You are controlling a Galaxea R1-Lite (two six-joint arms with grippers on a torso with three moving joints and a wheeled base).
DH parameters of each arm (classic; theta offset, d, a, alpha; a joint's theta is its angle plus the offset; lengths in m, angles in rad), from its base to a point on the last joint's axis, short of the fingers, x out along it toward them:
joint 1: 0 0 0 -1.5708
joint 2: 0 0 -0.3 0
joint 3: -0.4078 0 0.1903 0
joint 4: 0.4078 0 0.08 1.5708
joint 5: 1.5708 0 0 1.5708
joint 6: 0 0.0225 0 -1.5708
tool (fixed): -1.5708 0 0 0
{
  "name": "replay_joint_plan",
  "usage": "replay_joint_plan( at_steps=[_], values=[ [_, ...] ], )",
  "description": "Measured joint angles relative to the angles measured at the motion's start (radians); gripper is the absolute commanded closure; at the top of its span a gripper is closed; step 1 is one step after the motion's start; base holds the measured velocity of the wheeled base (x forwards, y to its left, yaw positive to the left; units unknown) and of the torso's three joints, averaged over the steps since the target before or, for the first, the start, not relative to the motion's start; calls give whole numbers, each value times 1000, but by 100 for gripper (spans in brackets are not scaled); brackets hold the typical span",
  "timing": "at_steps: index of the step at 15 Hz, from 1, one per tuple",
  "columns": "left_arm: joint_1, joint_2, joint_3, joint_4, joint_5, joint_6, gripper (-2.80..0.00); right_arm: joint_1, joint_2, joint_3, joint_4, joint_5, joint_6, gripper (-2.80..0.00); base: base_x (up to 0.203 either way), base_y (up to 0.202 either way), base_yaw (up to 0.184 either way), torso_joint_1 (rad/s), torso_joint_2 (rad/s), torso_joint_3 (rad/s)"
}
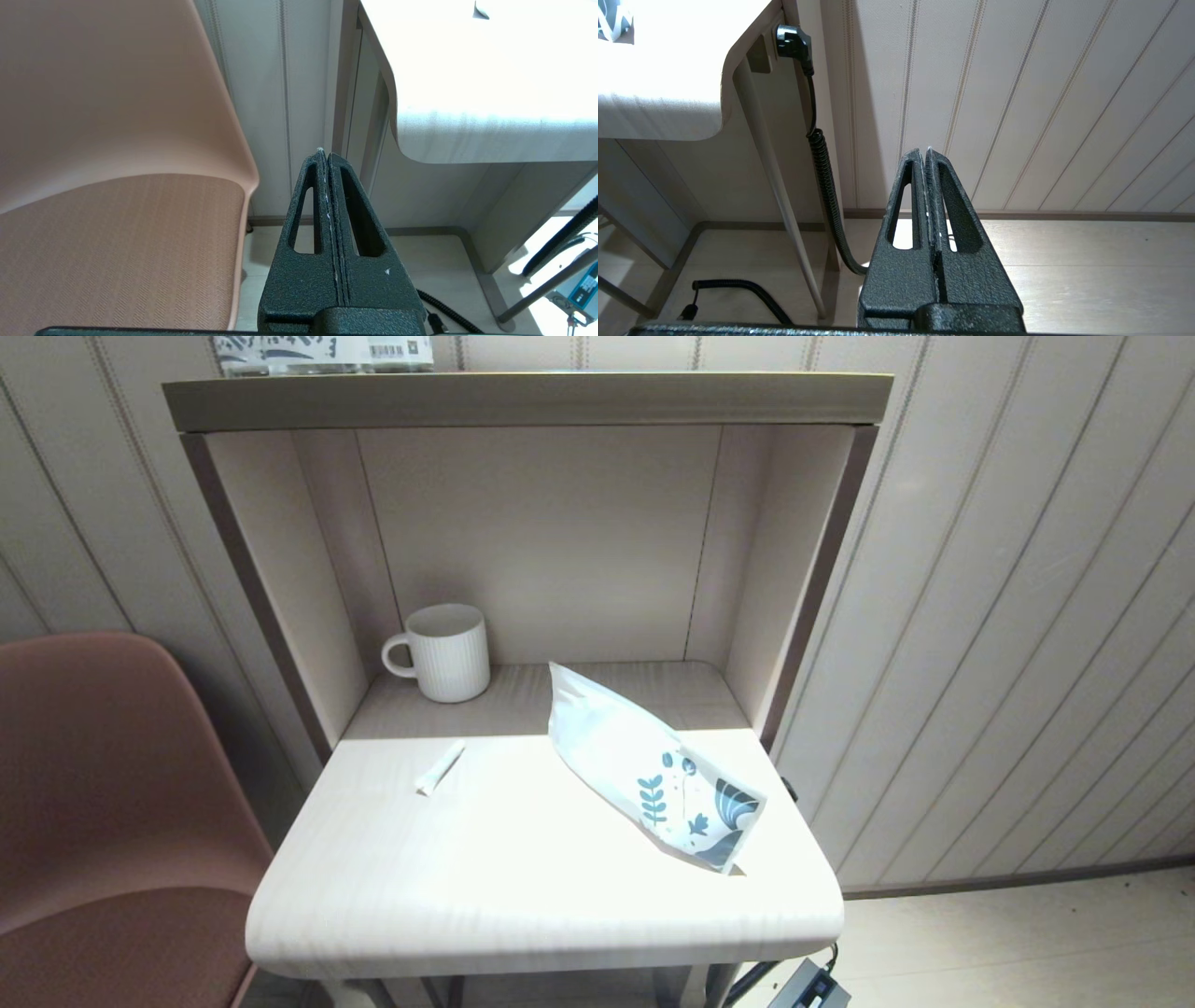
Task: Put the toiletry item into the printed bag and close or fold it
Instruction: Pick up the storage bag
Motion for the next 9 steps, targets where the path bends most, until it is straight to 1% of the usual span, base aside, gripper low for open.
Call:
replay_joint_plan(
  at_steps=[2,3,4,6,7,9],
  values=[
    [0,0,0,0,0,0,0,0,1,-14,34,6,-15,0,0,0,0,0,0,0],
    [0,0,0,0,0,0,0,0,9,-49,74,16,-21,0,0,0,0,0,0,0],
    [0,0,0,0,0,0,0,1,27,-115,129,34,-24,0,0,0,0,0,0,0],
    [0,0,0,0,0,0,0,2,108,-305,196,75,-27,0,0,0,0,0,0,0],
    [-1,0,0,0,0,0,0,4,178,-415,215,90,-27,0,0,0,0,0,0,0],
    [0,0,0,0,0,1,0,6,342,-588,244,118,-23,0,0,0,0,0,0,0]
  ],
)
